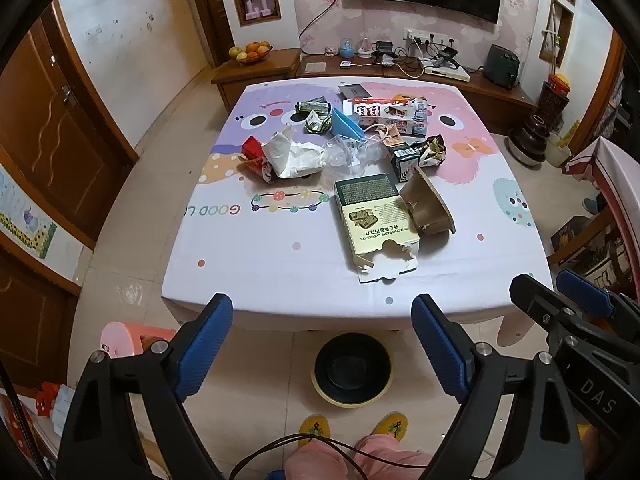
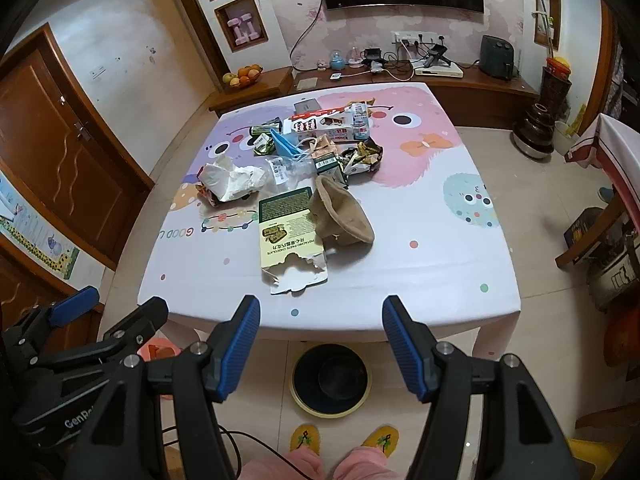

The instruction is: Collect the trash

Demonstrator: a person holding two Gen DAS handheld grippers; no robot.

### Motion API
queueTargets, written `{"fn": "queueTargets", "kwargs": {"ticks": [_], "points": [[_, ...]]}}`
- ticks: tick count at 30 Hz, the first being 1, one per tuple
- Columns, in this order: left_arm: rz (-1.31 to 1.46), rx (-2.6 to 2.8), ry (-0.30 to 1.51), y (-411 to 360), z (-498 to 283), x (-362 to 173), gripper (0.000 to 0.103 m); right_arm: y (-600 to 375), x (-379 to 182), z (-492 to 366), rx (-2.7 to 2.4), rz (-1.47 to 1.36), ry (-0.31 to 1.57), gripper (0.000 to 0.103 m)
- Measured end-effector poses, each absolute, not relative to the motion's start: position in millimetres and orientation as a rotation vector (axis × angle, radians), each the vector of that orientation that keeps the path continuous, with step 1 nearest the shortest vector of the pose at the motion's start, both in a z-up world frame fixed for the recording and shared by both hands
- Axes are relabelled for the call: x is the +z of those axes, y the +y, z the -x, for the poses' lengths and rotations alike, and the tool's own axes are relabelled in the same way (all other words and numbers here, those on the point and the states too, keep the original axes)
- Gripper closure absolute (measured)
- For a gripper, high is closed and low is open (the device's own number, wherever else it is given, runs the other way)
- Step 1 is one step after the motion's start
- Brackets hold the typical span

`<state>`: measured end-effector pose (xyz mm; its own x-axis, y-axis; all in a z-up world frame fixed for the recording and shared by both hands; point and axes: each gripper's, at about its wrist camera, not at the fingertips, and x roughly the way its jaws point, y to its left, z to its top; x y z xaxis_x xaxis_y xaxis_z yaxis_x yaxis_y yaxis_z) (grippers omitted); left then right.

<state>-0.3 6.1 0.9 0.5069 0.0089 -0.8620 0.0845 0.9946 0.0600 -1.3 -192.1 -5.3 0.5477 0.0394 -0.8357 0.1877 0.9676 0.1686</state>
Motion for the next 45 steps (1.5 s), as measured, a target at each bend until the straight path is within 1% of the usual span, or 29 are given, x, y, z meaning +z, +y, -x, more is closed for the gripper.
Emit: {"fn": "queueTargets", "kwargs": {"ticks": [20, 37, 45], "points": [[-0.102, -0.042, 1.039, 0.6, 7.1, 0.1, 0.014, -190.8, -7.4, 1.8, -0.081, -0.247, 1.001, 0.039], [-0.12, -0.075, 1.062, 11.1, 3.8, -6.0, 0.014, -181.9, -8.4, 5.3, -0.117, -0.266, 0.996, 0.039], [-0.142, -0.092, 1.055, 24.5, -4.3, 0.2, 0.014, -175.4, -6.5, 4.9, -0.155, -0.298, 0.986, 0.039]]}}
